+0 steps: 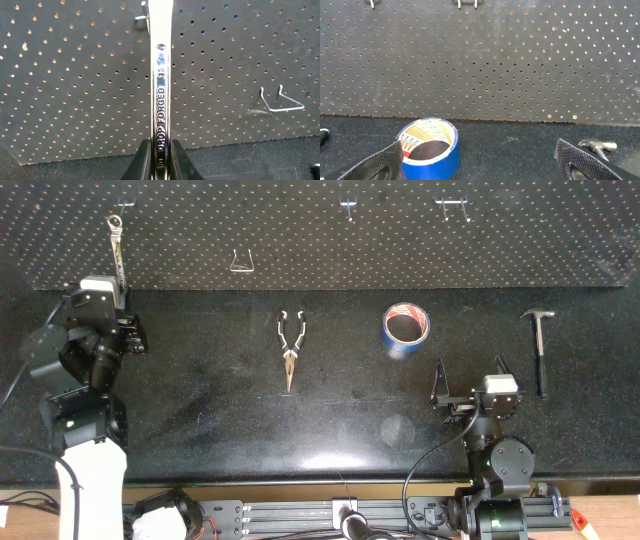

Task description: Place Tools Onto Pegboard

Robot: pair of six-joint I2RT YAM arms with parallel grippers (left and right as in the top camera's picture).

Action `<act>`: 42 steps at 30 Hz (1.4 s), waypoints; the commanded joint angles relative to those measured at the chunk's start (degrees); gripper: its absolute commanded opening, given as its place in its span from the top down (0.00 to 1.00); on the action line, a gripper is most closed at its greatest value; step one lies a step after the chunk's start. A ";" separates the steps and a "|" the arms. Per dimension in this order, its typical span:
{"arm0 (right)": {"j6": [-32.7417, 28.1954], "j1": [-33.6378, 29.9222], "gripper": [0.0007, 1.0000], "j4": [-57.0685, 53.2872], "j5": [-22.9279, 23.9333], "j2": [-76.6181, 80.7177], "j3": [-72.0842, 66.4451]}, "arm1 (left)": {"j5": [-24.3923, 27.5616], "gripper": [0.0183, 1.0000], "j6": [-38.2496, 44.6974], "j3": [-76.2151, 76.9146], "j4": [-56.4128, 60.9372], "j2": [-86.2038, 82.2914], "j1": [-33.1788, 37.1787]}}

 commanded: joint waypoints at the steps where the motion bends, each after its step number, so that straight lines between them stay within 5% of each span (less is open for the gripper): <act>1: -0.17 0.31 0.02 -0.17 -0.09 -0.35 -0.24 | -2.16 0.99 -0.87 0.24 0.61 0.33 0.04; 42: -0.17 0.31 0.02 -0.17 -0.11 -0.35 -0.24 | -3.65 0.99 -0.87 0.28 9.62 13.79 0.04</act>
